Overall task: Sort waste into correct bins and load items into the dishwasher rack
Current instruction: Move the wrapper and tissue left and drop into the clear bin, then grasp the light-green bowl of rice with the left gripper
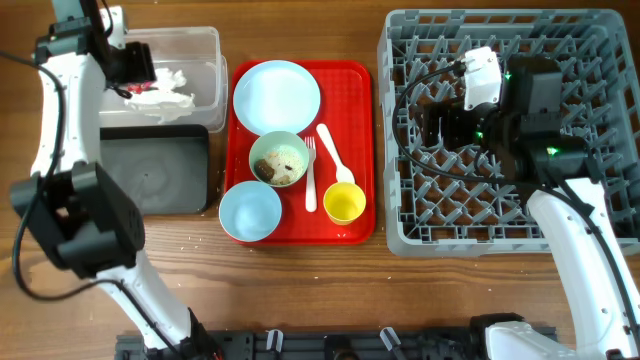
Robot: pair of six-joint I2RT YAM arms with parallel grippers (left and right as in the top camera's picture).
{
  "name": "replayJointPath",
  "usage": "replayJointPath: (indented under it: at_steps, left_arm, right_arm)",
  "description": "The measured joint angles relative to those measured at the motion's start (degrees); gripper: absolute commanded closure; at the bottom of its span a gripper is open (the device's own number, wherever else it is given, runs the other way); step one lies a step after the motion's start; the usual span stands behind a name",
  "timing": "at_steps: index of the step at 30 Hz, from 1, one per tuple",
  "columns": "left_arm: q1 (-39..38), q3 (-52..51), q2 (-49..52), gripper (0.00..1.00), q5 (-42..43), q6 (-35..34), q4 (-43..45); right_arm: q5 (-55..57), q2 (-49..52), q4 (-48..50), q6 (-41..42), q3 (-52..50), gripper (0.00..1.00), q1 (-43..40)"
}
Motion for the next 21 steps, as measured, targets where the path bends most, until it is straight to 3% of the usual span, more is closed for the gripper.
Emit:
replayJointPath:
  at_steps: [2,5,9,11,15,19,21]
  left_arm:
    - [-0.22,0.02,-5.42,0.28,1.75,-0.02,-1.51]
    - [-2.71,0.35,-13.97,0.38,8.24,-0.02,-7.93]
    - [-9.64,0.57,-13.97,0.44,14.12,-0.9,-19.37]
    - [-13.92,-0.46,-13.18,0.46,15.08,-3.56,-20.26]
    - [-25.49,-9.09,-12.87,0.56,12.13,-14.88,-16.57]
    - [-32.24,-18.58,-12.55,0.75,10.16,-22.97,-5.29]
    - [-36.26,-22.27,-12.33,0.7,8.37,-27.36,-1.53]
  right_arm:
    - [0.0,0.02,0.15,0.0,0.0,0.0,0.0]
    - [-0.02,0.0,0.33,0.02,0.0,0.0,0.0]
    - [-0.02,0.02,0.35,0.85,0.0,0.0,0.0]
    - [-0.02,0.02,0.35,1.27,0.0,0.0,0.0]
    - [-0.02,0.02,0.33,1.53,0.0,0.0,0.0]
    - [-0.02,0.07,0.0,2.69,0.0,0.0,0.0]
    - [-0.02,0.07,-0.26,2.82,0.0,0.0,0.0]
